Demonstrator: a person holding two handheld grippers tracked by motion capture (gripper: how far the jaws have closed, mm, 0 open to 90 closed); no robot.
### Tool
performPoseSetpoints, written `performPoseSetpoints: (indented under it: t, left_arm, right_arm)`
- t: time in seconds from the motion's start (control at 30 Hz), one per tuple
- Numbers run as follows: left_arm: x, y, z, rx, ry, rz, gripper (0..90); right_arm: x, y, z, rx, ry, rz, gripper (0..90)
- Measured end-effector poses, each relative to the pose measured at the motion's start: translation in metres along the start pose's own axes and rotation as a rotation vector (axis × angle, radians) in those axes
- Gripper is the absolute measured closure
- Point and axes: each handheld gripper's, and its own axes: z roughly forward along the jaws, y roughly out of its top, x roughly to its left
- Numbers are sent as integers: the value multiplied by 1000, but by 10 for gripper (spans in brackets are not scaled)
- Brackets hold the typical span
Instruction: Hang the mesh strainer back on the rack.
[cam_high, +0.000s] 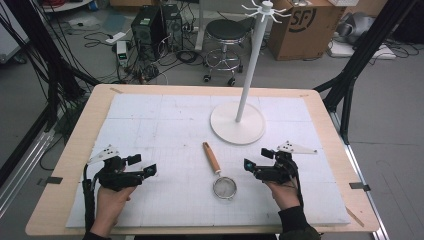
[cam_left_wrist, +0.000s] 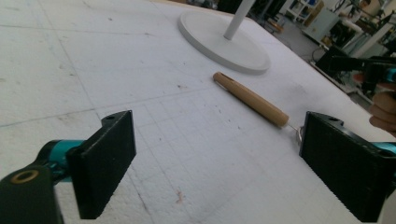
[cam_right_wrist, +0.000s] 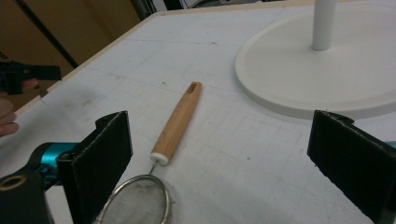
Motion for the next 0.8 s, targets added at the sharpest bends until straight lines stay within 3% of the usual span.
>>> performPoseSetpoints:
  t: [0.23, 0.37, 0.47, 0.6, 0.8]
  left_arm:
    - [4, 1, -3, -34, 5, -4, 94]
    - [8, 2, -4, -49, 27, 9, 95]
    - [9, 1, -5, -51, 30, 14, 95]
    - [8, 1, -6, -72, 33, 21, 92]
    - [10, 1, -6, -67, 44, 34, 92]
  right_arm:
    - [11, 11, 9, 43, 23, 16, 59]
    - [18, 15, 19, 85, 37, 21, 145]
    - [22, 18, 26, 107, 36, 13, 149]
    - [23, 22, 32, 129, 46, 35, 150]
    - [23, 28, 42, 194, 39, 60, 175]
